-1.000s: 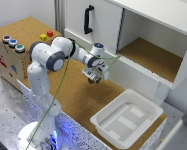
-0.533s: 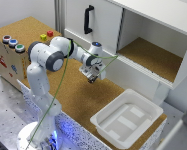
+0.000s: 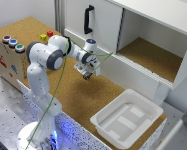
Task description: Go slide the purple block to the left
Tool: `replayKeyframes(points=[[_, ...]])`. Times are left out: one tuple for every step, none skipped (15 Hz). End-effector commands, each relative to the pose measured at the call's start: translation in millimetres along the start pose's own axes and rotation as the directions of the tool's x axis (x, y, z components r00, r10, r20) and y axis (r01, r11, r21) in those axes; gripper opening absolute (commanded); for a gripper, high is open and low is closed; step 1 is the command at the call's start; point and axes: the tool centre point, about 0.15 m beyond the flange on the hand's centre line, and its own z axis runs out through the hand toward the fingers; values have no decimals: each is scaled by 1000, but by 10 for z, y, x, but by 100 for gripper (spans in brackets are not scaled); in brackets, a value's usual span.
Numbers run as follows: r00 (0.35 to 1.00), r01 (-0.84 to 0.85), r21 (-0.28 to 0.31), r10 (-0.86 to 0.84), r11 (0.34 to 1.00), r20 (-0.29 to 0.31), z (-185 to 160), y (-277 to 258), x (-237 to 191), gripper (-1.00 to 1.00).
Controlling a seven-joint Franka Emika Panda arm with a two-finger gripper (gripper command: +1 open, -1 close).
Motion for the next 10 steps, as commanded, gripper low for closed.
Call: replayKeyframes(points=[[999,31,47,-32,998,19,183,-478,66,-100],[999,45,58,-47,997,20,210,-581,77,-100],[998,56,69,-57,996,16,216,-660,92,-100],[998,68,78,-69,995,10,211,-731,105,-100],[997,73,81,-74,994,3,194,-776,106,-100],[998,67,75,-67,995,-2,165,-766,99,-100],[998,55,52,-54,997,-13,81,-710,94,-100],[999,39,-5,-40,999,-23,-58,-637,91,-100],[998,39,-72,-42,997,-47,-260,-583,90,100],[997,38,-118,-46,992,-64,-428,-551,95,100]])
